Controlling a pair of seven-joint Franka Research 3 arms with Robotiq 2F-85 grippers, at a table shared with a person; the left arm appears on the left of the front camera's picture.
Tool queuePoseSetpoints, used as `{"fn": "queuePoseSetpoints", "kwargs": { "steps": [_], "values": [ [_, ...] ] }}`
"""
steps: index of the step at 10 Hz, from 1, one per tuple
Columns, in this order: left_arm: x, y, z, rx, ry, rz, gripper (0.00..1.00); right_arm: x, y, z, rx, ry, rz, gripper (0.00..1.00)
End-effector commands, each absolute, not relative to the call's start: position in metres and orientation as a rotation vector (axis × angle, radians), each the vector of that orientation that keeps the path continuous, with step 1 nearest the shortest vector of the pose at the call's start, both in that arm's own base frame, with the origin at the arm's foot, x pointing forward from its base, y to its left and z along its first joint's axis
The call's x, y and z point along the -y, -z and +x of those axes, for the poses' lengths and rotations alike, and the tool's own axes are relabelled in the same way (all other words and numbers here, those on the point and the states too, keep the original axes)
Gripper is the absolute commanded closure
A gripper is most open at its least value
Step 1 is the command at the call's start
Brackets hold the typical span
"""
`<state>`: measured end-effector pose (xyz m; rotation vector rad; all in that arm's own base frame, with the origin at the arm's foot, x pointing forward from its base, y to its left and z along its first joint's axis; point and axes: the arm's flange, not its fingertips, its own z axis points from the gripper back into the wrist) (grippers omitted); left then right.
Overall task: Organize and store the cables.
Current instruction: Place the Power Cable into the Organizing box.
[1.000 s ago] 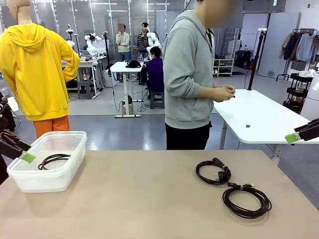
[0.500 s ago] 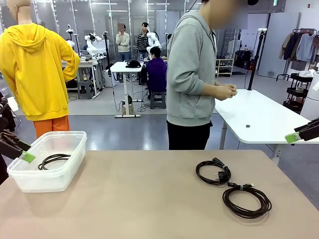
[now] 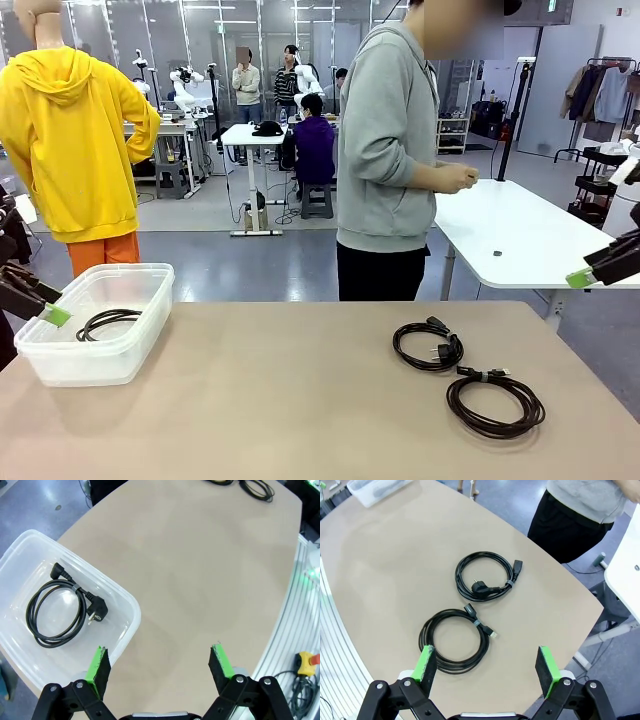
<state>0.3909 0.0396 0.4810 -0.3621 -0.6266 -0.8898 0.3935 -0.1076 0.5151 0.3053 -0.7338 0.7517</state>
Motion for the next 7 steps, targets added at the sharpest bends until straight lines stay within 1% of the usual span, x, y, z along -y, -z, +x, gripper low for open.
{"fn": "queuePoseSetpoints", "kwargs": {
  "steps": [1, 2, 3, 5, 7],
  "values": [
    [-0.037, -0.481, 0.395, 0.635, 0.864, -0.353, 0.0, 0.091, -0.521, 0.42, 0.639, -0.752, 0.197, 0.0],
    [-0.037, -0.481, 0.395, 0.635, 0.864, -0.353, 0.0, 0.07, -0.523, 0.45, 0.531, -0.709, 0.074, 0.0],
    [-0.037, -0.481, 0.395, 0.635, 0.864, -0.353, 0.0, 0.047, -0.521, 0.48, 0.449, -0.758, 0.066, 0.0],
    [-0.037, -0.481, 0.395, 0.635, 0.864, -0.353, 0.0, 0.01, -0.508, 0.53, 0.367, -0.757, -0.028, 0.0],
    [-0.037, -0.481, 0.395, 0.635, 0.864, -0.353, 0.0, -0.016, -0.481, 0.567, 0.315, -0.702, -0.052, 0.0]
  ]
}}
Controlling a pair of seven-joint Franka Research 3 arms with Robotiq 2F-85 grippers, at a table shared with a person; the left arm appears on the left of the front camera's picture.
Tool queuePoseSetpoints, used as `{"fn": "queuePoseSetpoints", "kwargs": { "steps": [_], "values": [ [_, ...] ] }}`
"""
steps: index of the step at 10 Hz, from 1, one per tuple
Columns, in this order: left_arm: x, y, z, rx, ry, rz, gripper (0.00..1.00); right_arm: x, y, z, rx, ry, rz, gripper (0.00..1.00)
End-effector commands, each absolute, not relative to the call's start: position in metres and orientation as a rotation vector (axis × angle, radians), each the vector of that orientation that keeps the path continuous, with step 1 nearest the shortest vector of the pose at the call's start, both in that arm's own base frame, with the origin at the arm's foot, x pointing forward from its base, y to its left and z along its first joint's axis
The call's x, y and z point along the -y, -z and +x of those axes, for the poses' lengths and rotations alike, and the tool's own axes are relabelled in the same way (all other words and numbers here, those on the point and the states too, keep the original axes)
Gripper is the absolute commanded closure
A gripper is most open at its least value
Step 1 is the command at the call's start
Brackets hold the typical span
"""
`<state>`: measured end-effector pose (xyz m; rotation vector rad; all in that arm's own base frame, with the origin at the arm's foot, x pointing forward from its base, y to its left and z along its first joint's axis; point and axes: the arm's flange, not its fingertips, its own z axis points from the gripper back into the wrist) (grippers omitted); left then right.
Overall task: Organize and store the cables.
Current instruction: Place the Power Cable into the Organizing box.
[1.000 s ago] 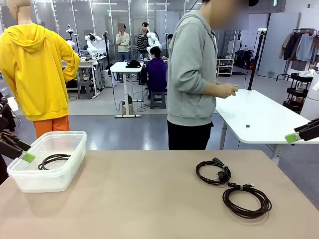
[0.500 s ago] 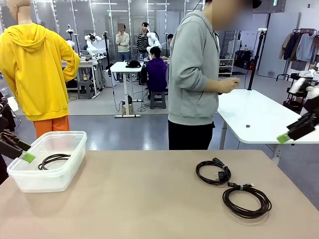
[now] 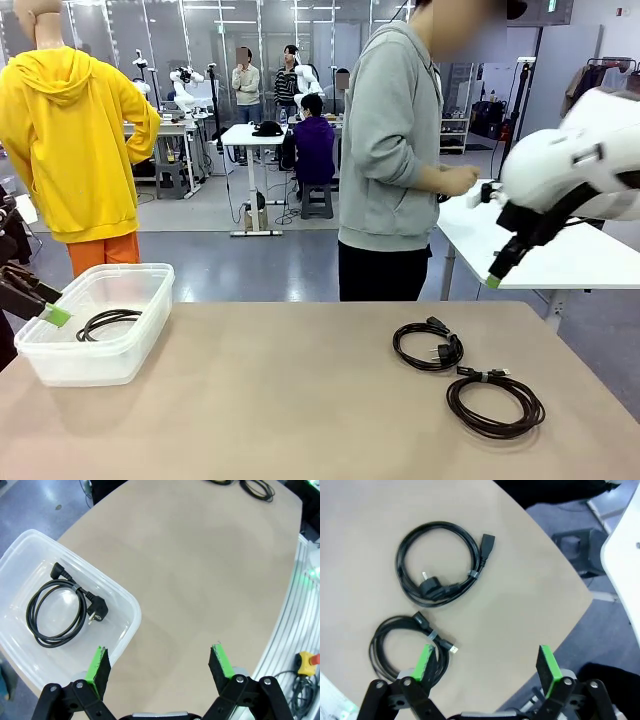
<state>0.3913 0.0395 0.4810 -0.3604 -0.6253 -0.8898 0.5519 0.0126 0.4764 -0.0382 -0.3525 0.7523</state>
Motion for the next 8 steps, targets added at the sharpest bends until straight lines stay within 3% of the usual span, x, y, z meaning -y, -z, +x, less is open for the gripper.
{"fn": "queuePoseSetpoints", "kwargs": {
  "steps": [1, 4, 8],
  "values": [
    [-0.037, -0.481, 0.395, 0.635, 0.864, -0.353, 0.0, -0.024, -0.465, 0.583, 0.307, -0.716, -0.016, 0.0],
    [-0.037, -0.481, 0.395, 0.635, 0.864, -0.353, 0.0, -0.044, -0.406, 0.629, 0.288, -0.701, -0.044, 0.0],
    [-0.037, -0.481, 0.395, 0.635, 0.864, -0.353, 0.0, -0.059, -0.358, 0.641, 0.174, -0.644, -0.068, 0.0]
  ]
}}
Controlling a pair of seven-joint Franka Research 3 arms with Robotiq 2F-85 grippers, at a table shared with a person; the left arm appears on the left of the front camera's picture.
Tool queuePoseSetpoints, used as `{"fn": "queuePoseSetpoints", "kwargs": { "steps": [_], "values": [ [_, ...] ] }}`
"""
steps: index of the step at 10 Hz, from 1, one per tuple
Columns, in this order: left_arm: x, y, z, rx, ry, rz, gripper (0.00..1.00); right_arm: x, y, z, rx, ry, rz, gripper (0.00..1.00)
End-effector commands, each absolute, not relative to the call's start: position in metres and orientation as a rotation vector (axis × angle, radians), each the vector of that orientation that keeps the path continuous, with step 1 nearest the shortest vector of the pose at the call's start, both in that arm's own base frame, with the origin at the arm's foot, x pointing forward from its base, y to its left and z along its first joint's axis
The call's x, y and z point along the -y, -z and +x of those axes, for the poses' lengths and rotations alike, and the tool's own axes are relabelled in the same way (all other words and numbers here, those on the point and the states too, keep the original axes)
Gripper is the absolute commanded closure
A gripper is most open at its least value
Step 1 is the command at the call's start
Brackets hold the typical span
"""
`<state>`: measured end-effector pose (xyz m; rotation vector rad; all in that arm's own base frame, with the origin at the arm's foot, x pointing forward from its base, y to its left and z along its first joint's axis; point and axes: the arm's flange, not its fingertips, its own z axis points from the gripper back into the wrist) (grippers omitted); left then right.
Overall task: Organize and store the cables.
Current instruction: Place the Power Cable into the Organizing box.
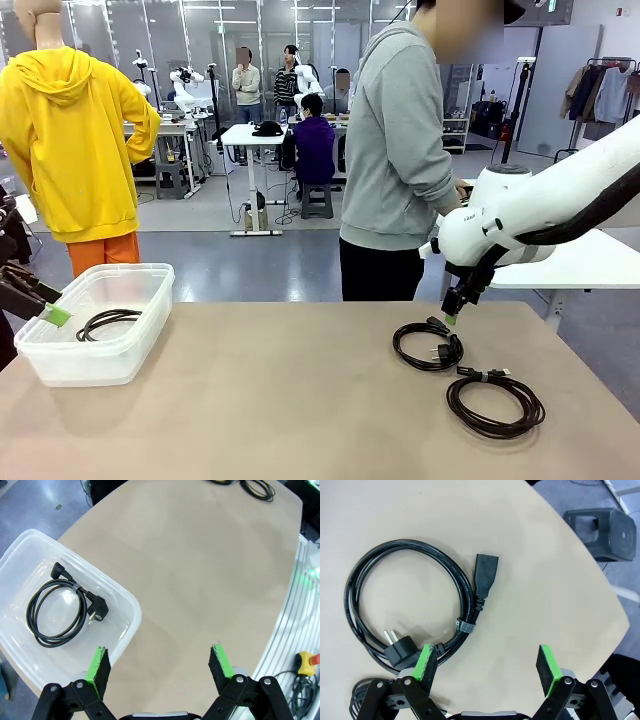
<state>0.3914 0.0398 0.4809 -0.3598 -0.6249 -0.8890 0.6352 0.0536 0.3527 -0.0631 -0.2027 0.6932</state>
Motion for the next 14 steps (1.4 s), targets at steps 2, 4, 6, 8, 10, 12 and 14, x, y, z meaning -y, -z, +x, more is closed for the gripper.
{"fn": "queuePoseSetpoints", "kwargs": {
  "steps": [2, 4, 6, 8, 10, 12, 14],
  "values": [
    [-0.037, -0.481, 0.395, 0.635, 0.864, -0.353, 0.0, -0.063, -0.334, 0.644, 0.095, -0.617, -0.031, 0.0],
    [-0.037, -0.481, 0.395, 0.635, 0.864, -0.353, 0.0, -0.068, -0.317, 0.647, 0.086, -0.559, -0.049, 0.0],
    [-0.037, -0.481, 0.395, 0.635, 0.864, -0.353, 0.0, -0.075, -0.303, 0.649, 0.056, -0.543, -0.042, 0.0],
    [-0.037, -0.481, 0.395, 0.635, 0.864, -0.353, 0.0, -0.074, -0.298, 0.652, 0.05, -0.533, -0.042, 0.0],
    [-0.037, -0.481, 0.395, 0.635, 0.864, -0.353, 0.0, -0.074, -0.298, 0.652, 0.05, -0.538, -0.046, 0.57],
    [-0.037, -0.481, 0.395, 0.635, 0.864, -0.353, 0.0, -0.073, -0.298, 0.653, 0.039, -0.534, -0.037, 1.0],
    [-0.037, -0.481, 0.395, 0.635, 0.864, -0.353, 0.0, -0.072, -0.301, 0.654, 0.046, -0.526, -0.031, 1.0]
  ]
}}
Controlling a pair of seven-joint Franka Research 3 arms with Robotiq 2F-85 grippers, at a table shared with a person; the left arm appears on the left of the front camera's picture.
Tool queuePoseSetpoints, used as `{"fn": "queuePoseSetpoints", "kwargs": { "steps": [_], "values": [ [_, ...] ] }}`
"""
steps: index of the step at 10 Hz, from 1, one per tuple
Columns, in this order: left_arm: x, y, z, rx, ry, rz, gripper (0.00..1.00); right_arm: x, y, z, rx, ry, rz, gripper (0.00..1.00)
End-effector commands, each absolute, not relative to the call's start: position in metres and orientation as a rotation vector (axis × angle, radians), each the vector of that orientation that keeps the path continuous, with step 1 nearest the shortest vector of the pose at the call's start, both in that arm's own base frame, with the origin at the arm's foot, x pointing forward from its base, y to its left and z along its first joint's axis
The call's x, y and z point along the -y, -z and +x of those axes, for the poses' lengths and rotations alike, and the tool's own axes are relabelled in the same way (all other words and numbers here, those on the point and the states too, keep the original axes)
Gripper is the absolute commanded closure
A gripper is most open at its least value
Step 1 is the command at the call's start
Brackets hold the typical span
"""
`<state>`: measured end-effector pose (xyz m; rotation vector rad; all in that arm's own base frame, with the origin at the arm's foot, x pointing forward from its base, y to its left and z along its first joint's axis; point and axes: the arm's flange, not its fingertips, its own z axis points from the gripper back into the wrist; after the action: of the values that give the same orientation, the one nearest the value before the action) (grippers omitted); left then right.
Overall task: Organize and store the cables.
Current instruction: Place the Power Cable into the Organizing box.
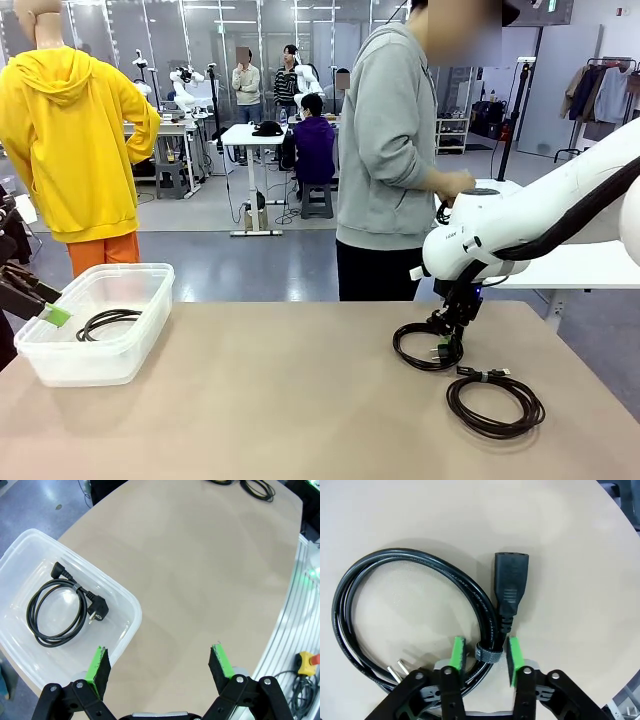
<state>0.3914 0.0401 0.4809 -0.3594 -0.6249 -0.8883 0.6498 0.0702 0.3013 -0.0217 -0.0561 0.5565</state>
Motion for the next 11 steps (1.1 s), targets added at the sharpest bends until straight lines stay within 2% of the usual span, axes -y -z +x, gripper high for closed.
{"fn": "queuePoseSetpoints", "kwargs": {
  "steps": [1, 4, 5, 11],
  "values": [
    [-0.0372, -0.4814, 0.3947, 0.635, 0.864, -0.353, 0.0, -0.0709, -0.3035, 0.6541, 0.046, -0.522, -0.028, 0.97],
    [-0.0372, -0.4814, 0.3947, 0.635, 0.864, -0.353, 0.0, -0.0673, -0.3091, 0.6558, 0.046, -0.502, -0.022, 1.0],
    [-0.0372, -0.4814, 0.3947, 0.635, 0.864, -0.353, 0.0, -0.0674, -0.3052, 0.6522, 0.057, -0.543, -0.022, 0.83],
    [-0.0372, -0.4814, 0.3947, 0.635, 0.864, -0.353, 0.0, -0.0674, -0.3052, 0.6522, 0.057, -0.543, -0.022, 0.83]
  ]
}}
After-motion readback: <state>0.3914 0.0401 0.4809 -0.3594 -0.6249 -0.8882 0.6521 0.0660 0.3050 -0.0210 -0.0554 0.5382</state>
